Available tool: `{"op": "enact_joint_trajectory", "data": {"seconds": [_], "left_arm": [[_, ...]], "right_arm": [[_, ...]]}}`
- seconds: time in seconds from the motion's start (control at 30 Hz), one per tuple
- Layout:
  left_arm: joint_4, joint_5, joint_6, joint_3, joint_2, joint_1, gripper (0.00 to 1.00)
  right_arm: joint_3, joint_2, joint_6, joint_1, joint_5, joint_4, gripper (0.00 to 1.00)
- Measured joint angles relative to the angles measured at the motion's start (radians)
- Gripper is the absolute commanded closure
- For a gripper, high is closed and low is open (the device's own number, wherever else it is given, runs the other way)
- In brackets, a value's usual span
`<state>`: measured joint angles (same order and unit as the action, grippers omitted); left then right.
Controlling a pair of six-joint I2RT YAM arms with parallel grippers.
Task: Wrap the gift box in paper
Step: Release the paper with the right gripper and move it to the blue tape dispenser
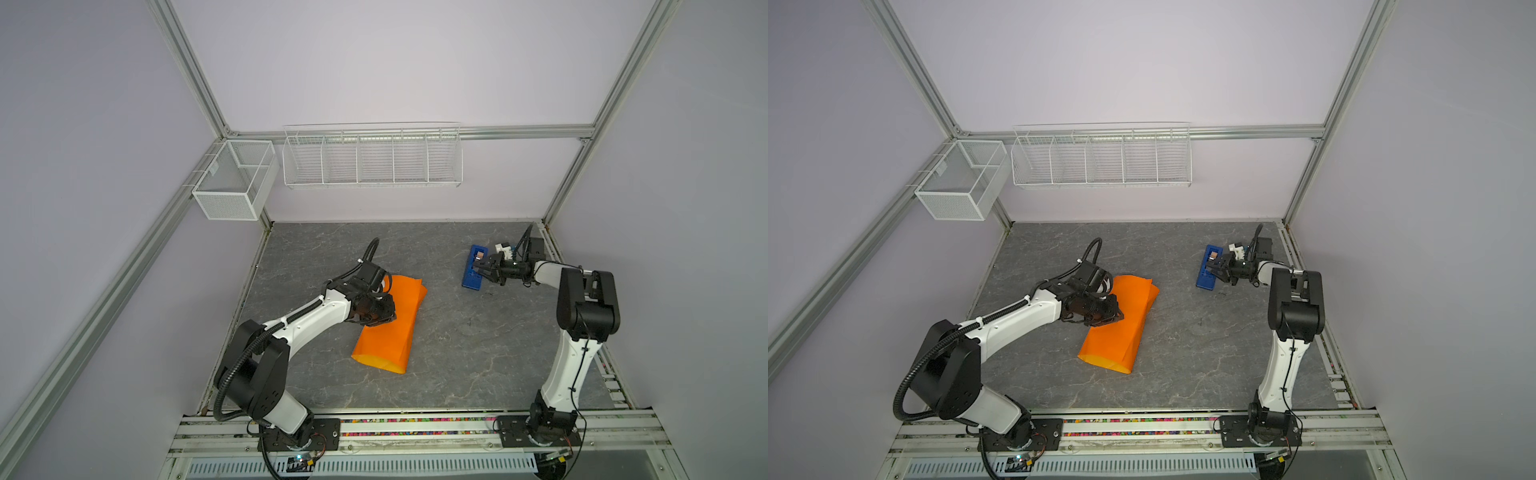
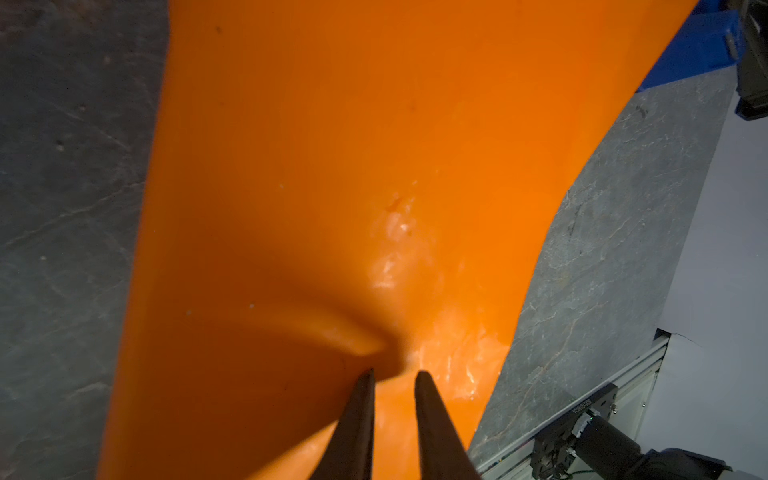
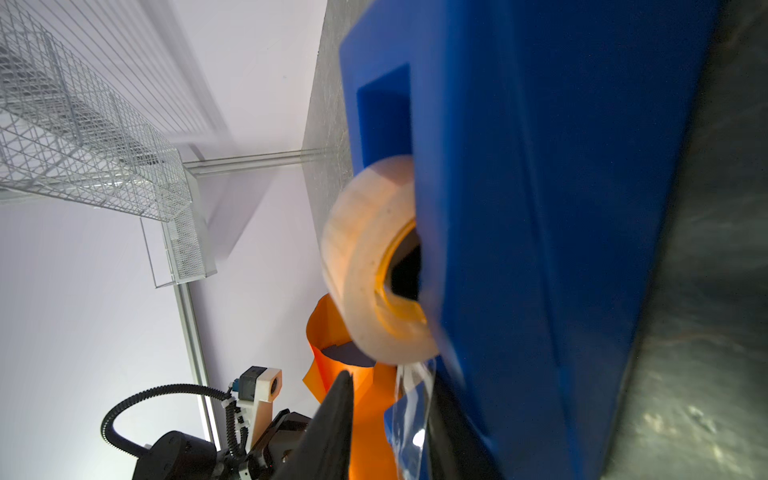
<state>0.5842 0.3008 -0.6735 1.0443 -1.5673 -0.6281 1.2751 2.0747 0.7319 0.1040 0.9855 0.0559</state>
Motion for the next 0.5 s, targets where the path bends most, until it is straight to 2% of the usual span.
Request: {"op": "enact_joint_trajectory", "data": {"seconds": [0.27, 0.5], "left_arm": [[-0.025, 0.012, -0.003, 0.004, -0.011, 0.0, 0.8], [-0.025, 0.013, -0.003, 0.004, -0.012, 0.0, 0.8]], "right_arm": [[-0.023, 0.003, 0.077, 0.0, 0.001, -0.053, 0.93], [-0.028, -0.045, 0.095, -0.001, -0.016, -0.051, 0.93]]}}
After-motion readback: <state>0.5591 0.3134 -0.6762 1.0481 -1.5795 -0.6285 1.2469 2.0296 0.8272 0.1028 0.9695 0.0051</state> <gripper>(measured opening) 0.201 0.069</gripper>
